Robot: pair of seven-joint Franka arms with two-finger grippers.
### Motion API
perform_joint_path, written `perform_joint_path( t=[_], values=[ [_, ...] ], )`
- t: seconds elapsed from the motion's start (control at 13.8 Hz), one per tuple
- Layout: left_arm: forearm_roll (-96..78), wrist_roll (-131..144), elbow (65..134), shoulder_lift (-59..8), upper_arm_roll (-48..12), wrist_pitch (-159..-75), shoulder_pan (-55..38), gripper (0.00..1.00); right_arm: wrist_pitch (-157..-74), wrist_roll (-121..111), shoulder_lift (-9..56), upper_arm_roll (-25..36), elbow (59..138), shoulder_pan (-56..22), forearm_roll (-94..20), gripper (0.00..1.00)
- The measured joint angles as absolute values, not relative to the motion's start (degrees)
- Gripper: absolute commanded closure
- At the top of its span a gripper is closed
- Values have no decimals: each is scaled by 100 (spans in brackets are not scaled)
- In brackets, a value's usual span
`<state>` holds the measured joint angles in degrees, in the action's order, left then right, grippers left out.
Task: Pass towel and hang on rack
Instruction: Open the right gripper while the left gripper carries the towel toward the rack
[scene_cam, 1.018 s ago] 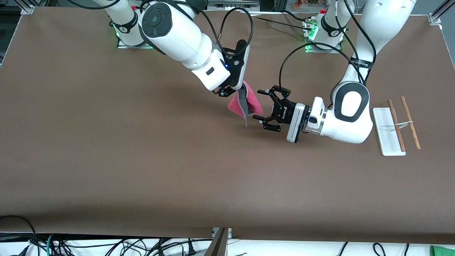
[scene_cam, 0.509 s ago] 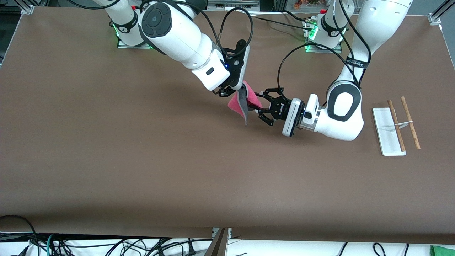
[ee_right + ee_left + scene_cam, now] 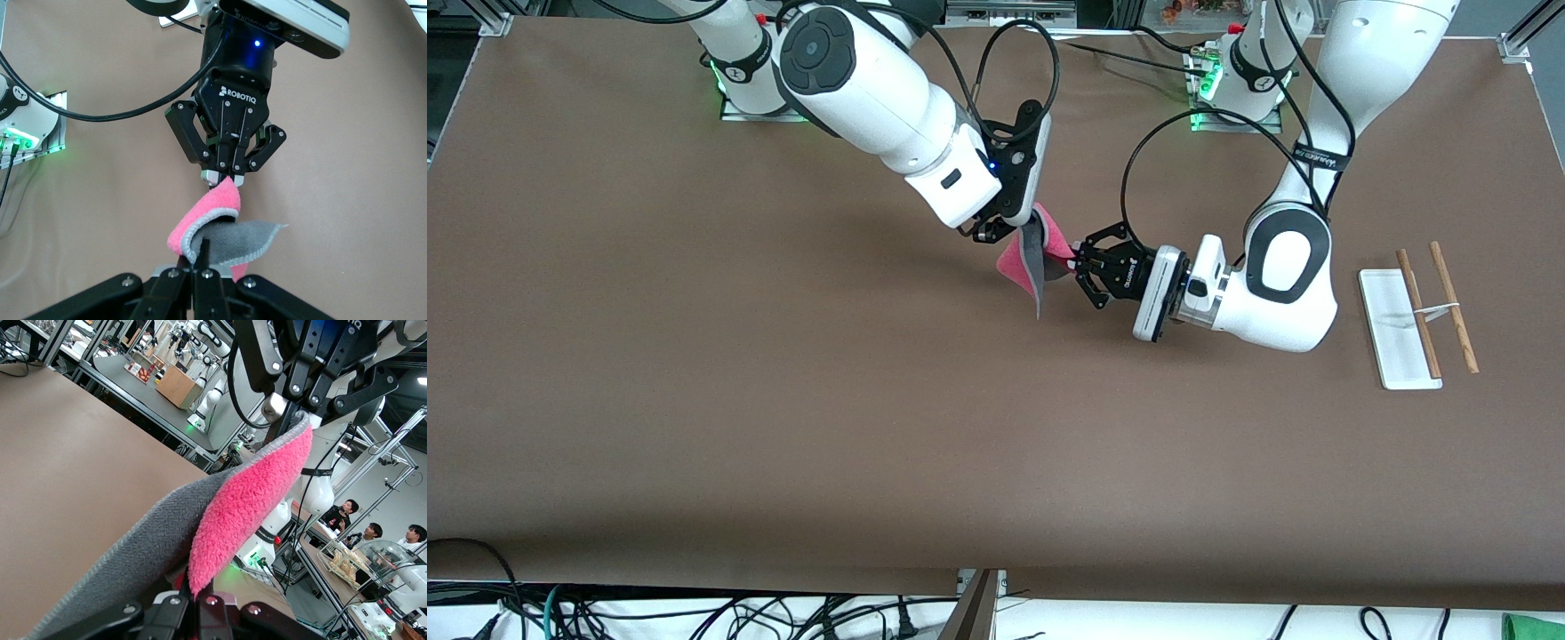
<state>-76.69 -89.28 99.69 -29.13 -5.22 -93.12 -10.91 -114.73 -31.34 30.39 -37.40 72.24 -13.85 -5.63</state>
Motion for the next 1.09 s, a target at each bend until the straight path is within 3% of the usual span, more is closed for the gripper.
perform_joint_path(
  t=[0.07,0.15,0.87,1.09],
  values=[
    [-7669,-8928,9969,-2913,-522,-9312,-1089,100,-11473,-3134,3039,-3740,7224,-1385,-563,5],
    [-7669,-8928,9969,-2913,-521,-9312,-1085,100,-11472,-3131,3039,-3738,7224,-1380,-563,0],
    [-7470,-8855,9933,-2836,-440,-9281,-832,100,-11449,-3126,3032,-3688,7219,-1269,-505,0],
    [-6375,-8562,9510,-2817,-415,-8685,-225,100,-11189,-3126,3003,-3439,7206,-1097,-488,0]
  ],
)
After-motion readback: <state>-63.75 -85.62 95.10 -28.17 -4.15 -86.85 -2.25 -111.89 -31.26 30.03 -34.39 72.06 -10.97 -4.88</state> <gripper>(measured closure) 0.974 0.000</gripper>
